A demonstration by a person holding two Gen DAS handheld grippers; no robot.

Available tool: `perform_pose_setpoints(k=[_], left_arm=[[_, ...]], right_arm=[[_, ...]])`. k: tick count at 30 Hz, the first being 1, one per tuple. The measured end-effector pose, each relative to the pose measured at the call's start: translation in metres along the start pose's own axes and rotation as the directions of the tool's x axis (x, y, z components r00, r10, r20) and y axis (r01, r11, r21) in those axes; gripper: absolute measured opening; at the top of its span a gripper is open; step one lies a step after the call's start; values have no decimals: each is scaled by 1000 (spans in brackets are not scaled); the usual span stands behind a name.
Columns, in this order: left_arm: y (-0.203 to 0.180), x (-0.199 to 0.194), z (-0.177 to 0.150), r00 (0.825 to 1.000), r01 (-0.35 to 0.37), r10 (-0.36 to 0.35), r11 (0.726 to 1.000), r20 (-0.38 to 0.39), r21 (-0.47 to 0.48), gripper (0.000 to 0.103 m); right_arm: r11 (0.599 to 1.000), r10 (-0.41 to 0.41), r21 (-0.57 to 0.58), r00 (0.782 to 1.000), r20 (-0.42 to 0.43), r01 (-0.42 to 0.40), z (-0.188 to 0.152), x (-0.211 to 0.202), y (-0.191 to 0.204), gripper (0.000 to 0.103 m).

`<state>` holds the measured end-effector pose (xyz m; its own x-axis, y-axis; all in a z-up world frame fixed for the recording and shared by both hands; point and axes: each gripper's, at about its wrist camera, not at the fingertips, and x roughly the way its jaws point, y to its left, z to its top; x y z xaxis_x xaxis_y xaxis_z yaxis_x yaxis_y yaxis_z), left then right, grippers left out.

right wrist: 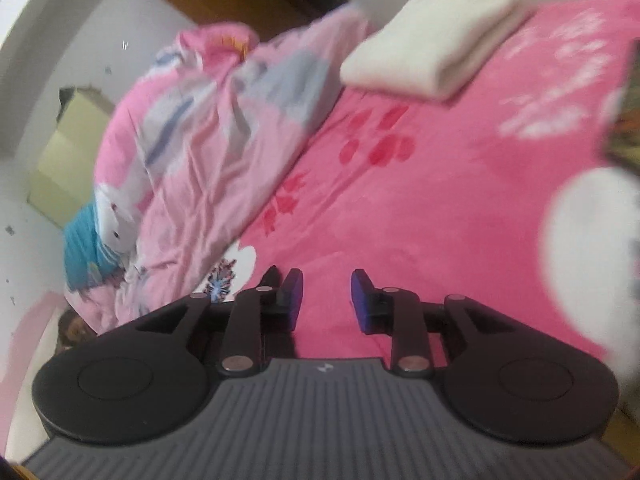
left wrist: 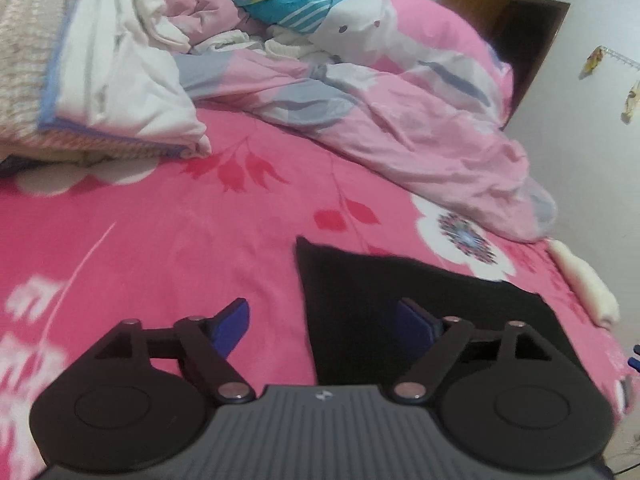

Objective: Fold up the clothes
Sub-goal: 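Open both grippers above the folded black shirt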

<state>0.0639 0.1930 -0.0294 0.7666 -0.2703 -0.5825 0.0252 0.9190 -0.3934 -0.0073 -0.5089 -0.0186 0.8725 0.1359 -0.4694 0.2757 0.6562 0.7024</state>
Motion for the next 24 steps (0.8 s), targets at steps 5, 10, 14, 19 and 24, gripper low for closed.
perform_pose_setpoints(k=[5, 10, 14, 19, 24], left_arm=[[7, -53, -20, 999, 43, -42, 998, 22, -53, 89], [13, -80, -41, 996, 95, -94, 991, 10, -96, 90], [8, -79, -62, 985, 162, -168, 978, -37, -131, 89], [-6, -57, -89, 978, 179, -190, 976, -82, -125, 85], [-12, -37, -100, 982, 143, -157, 981, -107, -132, 76]], right_arm=[[999, -36, -38, 997, 74, 38, -4, -93, 8, 32], [998, 39, -51, 998, 49, -37, -19, -130, 22, 42], [992, 126, -9, 988, -95, -127, -50, -101, 22, 47], [983, 128, 159, 957, -261, -89, -97, -27, -7, 47], [944, 166, 323, 939, -302, -63, -116, 15, -34, 42]])
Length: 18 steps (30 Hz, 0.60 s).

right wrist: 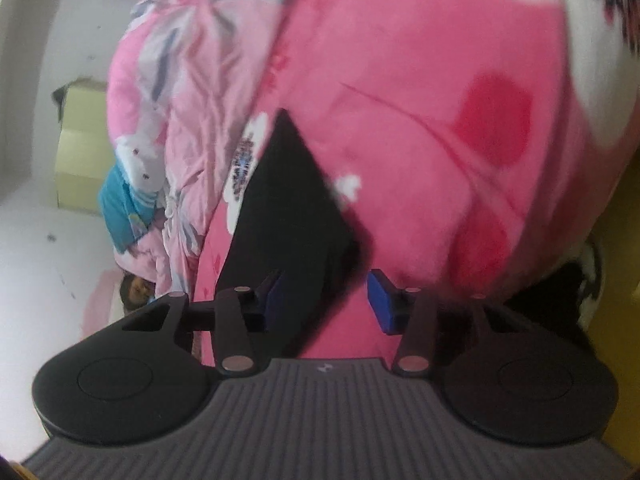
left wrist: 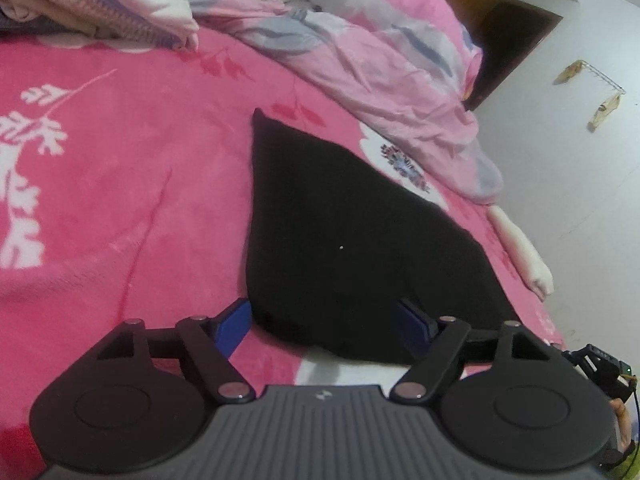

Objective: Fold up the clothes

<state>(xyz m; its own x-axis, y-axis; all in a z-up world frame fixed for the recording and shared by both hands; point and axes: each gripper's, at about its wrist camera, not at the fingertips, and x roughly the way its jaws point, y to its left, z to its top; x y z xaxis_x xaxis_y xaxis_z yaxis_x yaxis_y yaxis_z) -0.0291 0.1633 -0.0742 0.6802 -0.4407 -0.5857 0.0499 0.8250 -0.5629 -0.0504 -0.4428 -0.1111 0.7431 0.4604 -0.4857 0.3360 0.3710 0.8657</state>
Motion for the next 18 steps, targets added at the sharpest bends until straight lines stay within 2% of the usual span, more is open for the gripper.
perform_pose_setpoints(k=[4, 6, 7, 13, 15, 18], left_arm=[[-3, 8, 0, 999, -32, 31, 999, 10, 10, 70], [-4, 10, -1, 999, -51, 51, 998, 10, 30, 67], [-5, 12, -2, 998, -61, 60, 997, 10, 41, 65], [-6, 13, 0, 997, -76, 76, 995, 1, 68, 60], [-6, 13, 0, 997, -76, 77, 994, -3, 73, 60], [-5, 13, 2, 997, -76, 77, 994, -8, 78, 59]], right_arm=[[1000, 28, 12, 1000, -7, -28, 0, 8, -3, 28], [999, 32, -19, 999, 0, -32, 2, 9, -1, 7], [999, 33, -38, 999, 5, -33, 3, 9, 0, 3], [980, 31, -199, 999, 40, -22, 6, 5, 1, 3], [985, 23, -171, 999, 34, -17, 10, 7, -13, 3], [993, 67, -96, 997, 46, -63, 14, 4, -28, 3]])
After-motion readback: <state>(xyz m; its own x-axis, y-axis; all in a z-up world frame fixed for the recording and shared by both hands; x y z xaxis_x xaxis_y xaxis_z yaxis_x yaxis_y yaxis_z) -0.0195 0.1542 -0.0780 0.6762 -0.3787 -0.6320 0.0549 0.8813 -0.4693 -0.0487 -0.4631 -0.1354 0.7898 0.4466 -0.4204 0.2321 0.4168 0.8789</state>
